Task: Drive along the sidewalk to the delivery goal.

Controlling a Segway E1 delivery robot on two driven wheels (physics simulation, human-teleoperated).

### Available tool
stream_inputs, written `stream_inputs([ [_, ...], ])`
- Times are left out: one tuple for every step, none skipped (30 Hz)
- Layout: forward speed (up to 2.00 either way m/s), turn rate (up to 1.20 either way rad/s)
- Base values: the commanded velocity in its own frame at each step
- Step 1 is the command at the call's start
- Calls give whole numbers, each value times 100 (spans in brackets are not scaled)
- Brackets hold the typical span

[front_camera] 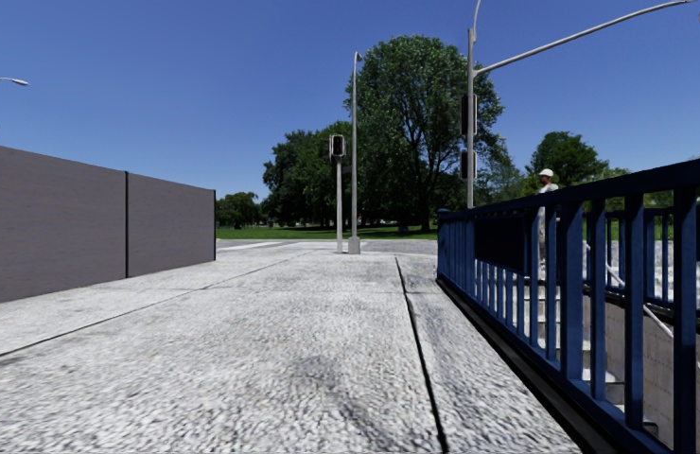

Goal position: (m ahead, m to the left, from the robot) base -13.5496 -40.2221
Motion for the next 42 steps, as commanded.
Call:
stream_inputs([
  [200, 0],
  [200, 0],
  [200, 0],
  [200, 0],
  [200, 0],
  [200, 0],
  [200, 0],
  [200, 0],
  [200, 0],
  [200, 0],
  [200, 0],
  [177, 0],
  [145, -6],
  [127, -17],
  [127, -17],
  [113, -20],
  [109, -22],
  [109, -22],
  [108, -23],
  [108, -24],
  [111, -25],
  [111, -25],
  [118, -26],
  [121, -26],
  [121, -26],
  [122, -27],
  [124, -29],
  [127, -38],
  [127, -38],
  [127, -40],
  [127, -39],
  [128, -39],
  [128, -39],
  [128, -39],
  [128, -39],
  [128, -39],
  [128, -39],
  [128, -39],
  [128, -39],
  [128, -39],
  [128, -39],
  [128, 0],
])
